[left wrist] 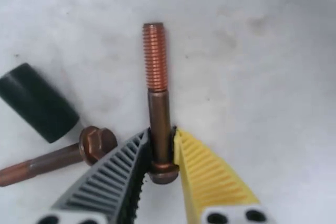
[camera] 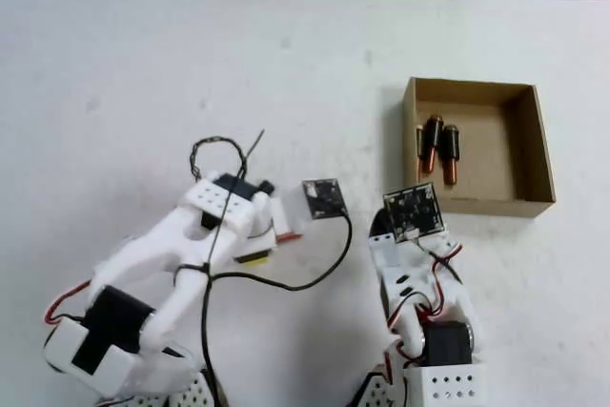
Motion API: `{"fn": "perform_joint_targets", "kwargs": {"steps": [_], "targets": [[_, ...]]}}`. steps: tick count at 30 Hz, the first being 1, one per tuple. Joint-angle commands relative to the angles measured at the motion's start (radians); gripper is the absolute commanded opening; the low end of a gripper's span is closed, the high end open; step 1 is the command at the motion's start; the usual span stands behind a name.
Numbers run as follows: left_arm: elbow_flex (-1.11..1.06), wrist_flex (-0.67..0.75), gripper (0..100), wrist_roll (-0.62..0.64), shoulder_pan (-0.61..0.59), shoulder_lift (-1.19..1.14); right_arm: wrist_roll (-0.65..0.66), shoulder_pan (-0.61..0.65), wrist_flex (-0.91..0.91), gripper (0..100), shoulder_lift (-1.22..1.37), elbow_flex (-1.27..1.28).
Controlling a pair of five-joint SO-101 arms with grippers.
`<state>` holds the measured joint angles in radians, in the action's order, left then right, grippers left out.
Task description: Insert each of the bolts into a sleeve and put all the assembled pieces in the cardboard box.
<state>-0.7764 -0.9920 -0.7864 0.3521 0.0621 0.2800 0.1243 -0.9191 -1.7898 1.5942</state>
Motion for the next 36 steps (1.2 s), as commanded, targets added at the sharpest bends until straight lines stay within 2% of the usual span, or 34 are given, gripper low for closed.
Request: {"fn": "perform_joint_targets", "kwargs": {"steps": [1, 3, 16, 25, 29, 36], "targets": [[-0.015, -0.014, 5, 0.023, -0.008, 0.001, -0.011, -0.010, -0.001, 1.7, -0.010, -0.008], [-0.017, -0.014, 2, 0.037, -0.002, 0.001, -0.011, -0.010, -0.001, 1.7, -0.010, -0.008], [0.005, -0.025, 2, 0.028, -0.002, 0.010, -0.011, -0.010, -0.002, 1.7, -0.010, -0.006], [0.242, -0.252, 2, 0.018, -0.002, 0.008, -0.011, -0.010, -0.002, 1.7, -0.010, -0.006], [0.327, -0.310, 2, -0.107, -0.002, 0.004, -0.011, -0.010, -0.002, 1.7, -0.010, -0.006], [0.376, -0.305, 2, -0.278, -0.013, 0.002, -0.011, -0.008, -0.002, 1.7, -0.010, -0.006]]}}
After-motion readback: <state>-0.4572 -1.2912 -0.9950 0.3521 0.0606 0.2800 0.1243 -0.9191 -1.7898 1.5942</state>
